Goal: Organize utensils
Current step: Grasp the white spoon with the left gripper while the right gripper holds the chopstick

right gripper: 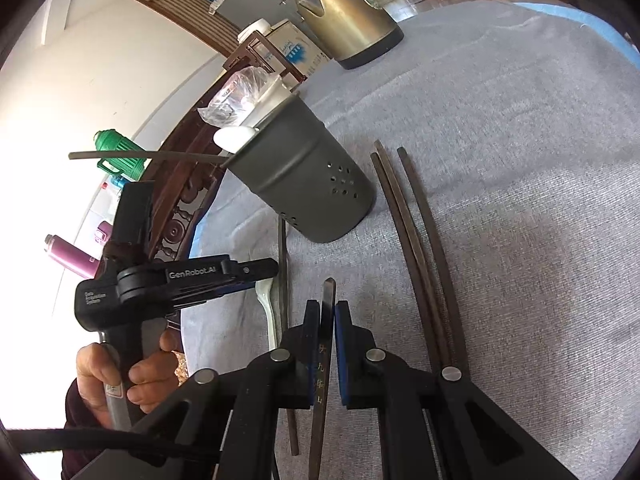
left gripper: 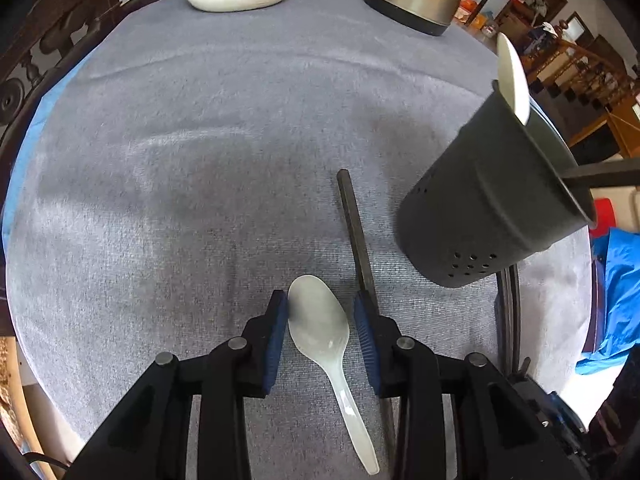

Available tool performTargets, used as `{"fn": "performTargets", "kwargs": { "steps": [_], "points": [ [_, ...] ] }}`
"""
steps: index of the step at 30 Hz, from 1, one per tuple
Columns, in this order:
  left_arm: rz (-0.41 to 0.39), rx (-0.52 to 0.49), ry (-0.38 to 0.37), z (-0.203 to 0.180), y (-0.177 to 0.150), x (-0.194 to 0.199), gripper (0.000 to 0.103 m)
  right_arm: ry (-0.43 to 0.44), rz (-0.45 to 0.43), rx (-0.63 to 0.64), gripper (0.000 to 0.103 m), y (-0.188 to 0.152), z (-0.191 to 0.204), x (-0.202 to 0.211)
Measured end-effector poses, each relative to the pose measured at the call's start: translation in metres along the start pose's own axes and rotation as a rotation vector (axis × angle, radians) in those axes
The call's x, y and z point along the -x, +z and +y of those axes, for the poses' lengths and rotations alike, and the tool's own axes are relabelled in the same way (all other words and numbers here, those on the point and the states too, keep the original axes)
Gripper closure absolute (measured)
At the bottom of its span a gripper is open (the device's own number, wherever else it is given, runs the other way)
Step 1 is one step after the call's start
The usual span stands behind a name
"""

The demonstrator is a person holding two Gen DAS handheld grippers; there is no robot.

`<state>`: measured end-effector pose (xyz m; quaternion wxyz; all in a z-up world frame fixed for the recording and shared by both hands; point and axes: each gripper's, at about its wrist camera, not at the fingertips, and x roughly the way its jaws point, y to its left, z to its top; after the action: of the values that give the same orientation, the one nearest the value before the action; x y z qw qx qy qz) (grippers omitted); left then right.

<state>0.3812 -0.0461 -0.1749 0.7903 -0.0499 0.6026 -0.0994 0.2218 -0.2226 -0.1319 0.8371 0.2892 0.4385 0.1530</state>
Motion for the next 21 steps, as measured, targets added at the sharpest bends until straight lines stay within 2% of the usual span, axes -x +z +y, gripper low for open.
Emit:
{"fn": "performTargets", "kwargs": {
  "steps": [1, 4, 5, 10, 13, 15, 16, 17, 19, 21],
  "points": [
    [-0.005, -0.001, 0.006, 0.000, 0.000, -0.001, 0.075, -0.002, -0.003, -0.001, 0.095, 0.000, 0.000, 0.001],
    [-0.021, 0.023, -0.023, 0.009, 0.001, 0.001, 0.084, -0.006, -0.016, 0.003, 0.095, 0.003, 0.001, 0.005],
    [-0.032, 0.036, -0.038, 0.013, 0.002, 0.003, 0.102, -0.006, -0.024, 0.006, 0.095, 0.005, 0.002, 0.007],
    [-0.062, 0.043, -0.058, 0.014, -0.001, 0.019, 0.103, -0.016, -0.102, 0.060, 0.095, 0.014, 0.016, 0.026],
    [-0.024, 0.053, -0.098, 0.020, -0.009, 0.025, 0.103, -0.024, -0.150, 0.093, 0.095, 0.019, 0.025, 0.037],
    [-0.011, 0.032, -0.083, 0.018, -0.017, 0.038, 0.102, -0.037, -0.170, 0.116, 0.095, 0.019, 0.031, 0.041],
    [-0.008, 0.011, -0.059, 0.014, -0.019, 0.037, 0.097, -0.042, -0.172, 0.124, 0.095, 0.018, 0.034, 0.041],
    [0.005, -0.003, -0.041, 0.011, -0.022, 0.035, 0.085, -0.046, -0.173, 0.132, 0.095, 0.016, 0.035, 0.043],
    [0.021, -0.002, -0.053, 0.004, -0.031, 0.034, 0.073, -0.045, -0.167, 0.137, 0.095, 0.014, 0.036, 0.042],
    [0.028, -0.011, -0.053, 0.000, -0.036, 0.032, 0.068, -0.044, -0.160, 0.134, 0.095, 0.011, 0.036, 0.040]
  ]
}}
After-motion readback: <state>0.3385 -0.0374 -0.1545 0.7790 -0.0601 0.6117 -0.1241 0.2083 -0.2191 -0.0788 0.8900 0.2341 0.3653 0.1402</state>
